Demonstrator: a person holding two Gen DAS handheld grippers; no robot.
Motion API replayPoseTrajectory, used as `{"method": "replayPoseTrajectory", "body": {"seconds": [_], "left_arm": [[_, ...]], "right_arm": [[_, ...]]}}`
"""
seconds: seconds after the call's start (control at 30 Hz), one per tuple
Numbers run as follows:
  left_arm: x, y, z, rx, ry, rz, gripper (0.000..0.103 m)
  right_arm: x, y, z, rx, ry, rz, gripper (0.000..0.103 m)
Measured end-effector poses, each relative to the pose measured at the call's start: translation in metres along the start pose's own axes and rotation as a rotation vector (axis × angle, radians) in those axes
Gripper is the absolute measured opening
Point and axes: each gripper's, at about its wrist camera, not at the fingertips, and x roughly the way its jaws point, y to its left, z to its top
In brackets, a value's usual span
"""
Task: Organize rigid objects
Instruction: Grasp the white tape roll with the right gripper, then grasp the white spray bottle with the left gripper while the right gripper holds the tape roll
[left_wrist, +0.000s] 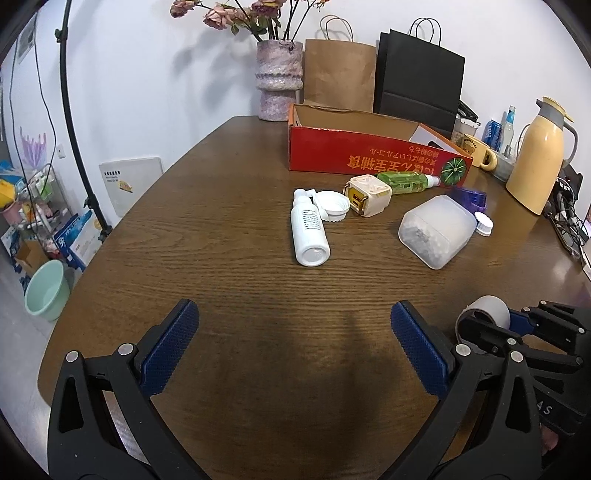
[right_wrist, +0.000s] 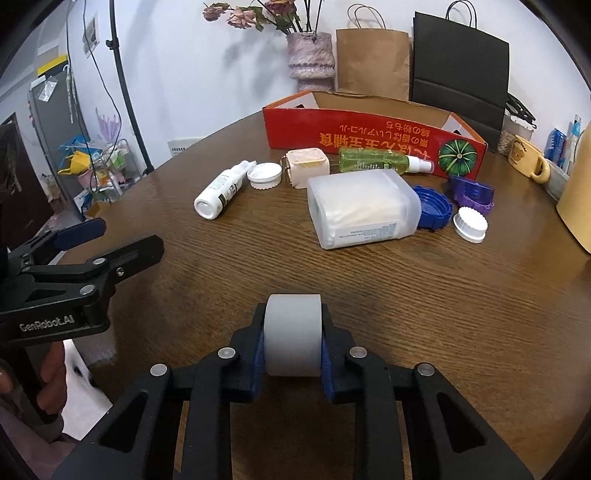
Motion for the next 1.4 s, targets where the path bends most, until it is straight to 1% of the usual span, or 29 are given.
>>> {"method": "replayPoseTrajectory", "body": {"seconds": [0.1, 0.33, 0.63, 0.7, 0.73, 0.83, 0.93, 1.0, 1.03, 1.13, 1.2, 1.27, 1.3, 1.33, 1.37, 1.4], "left_arm": [[0.006, -0.001, 0.005, 0.002, 0.005, -0.004, 0.103], [0.021, -0.002, 0.022, -0.004, 0.028, 0.003, 0.103], [0.051, 0.003, 0.045, -0.051, 0.097, 0.044, 0.102], [0.057, 0.004, 0.049, -0.059, 0.116, 0.055, 0.099], [0.06, 0.004, 0.051, -0.061, 0.122, 0.06, 0.094], [0.068, 0.003, 0.057, -0.057, 0.137, 0.084, 0.093], [0.075, 0.002, 0.062, -0.053, 0.149, 0.087, 0.09], [0.08, 0.0, 0.064, -0.049, 0.161, 0.093, 0.086], [0.082, 0.0, 0.064, -0.05, 0.166, 0.093, 0.082], [0.088, 0.0, 0.066, -0.054, 0.177, 0.102, 0.08], [0.09, -0.001, 0.067, -0.054, 0.181, 0.102, 0.075], [0.093, -0.002, 0.067, -0.054, 0.189, 0.102, 0.066], [0.095, -0.002, 0.067, -0.056, 0.197, 0.097, 0.064], [0.097, -0.002, 0.067, -0.057, 0.206, 0.095, 0.058], [0.098, -0.002, 0.066, -0.058, 0.213, 0.092, 0.047], [0.099, -0.001, 0.065, -0.063, 0.221, 0.084, 0.042]], "right_arm": [[0.001, -0.002, 0.003, 0.003, -0.002, 0.003, 0.027], [-0.001, -0.01, 0.016, 0.007, -0.04, -0.002, 0.027], [0.0, -0.022, 0.032, 0.019, -0.07, -0.016, 0.027], [0.001, -0.024, 0.034, 0.02, -0.074, -0.017, 0.027], [0.002, -0.026, 0.036, 0.021, -0.076, -0.018, 0.027], [0.003, -0.029, 0.041, 0.024, -0.082, -0.019, 0.027], [0.004, -0.032, 0.046, 0.024, -0.089, -0.016, 0.027], [0.004, -0.034, 0.048, 0.025, -0.091, -0.015, 0.027], [0.005, -0.035, 0.049, 0.026, -0.091, -0.014, 0.027], [0.006, -0.038, 0.051, 0.026, -0.092, -0.014, 0.027], [0.007, -0.04, 0.052, 0.027, -0.092, -0.014, 0.027], [0.007, -0.04, 0.053, 0.026, -0.092, -0.014, 0.027], [0.008, -0.042, 0.054, 0.027, -0.092, -0.015, 0.027], [0.008, -0.042, 0.054, 0.028, -0.093, -0.014, 0.027], [0.008, -0.042, 0.054, 0.03, -0.092, -0.013, 0.027], [0.008, -0.044, 0.056, 0.032, -0.092, -0.013, 0.027]]}}
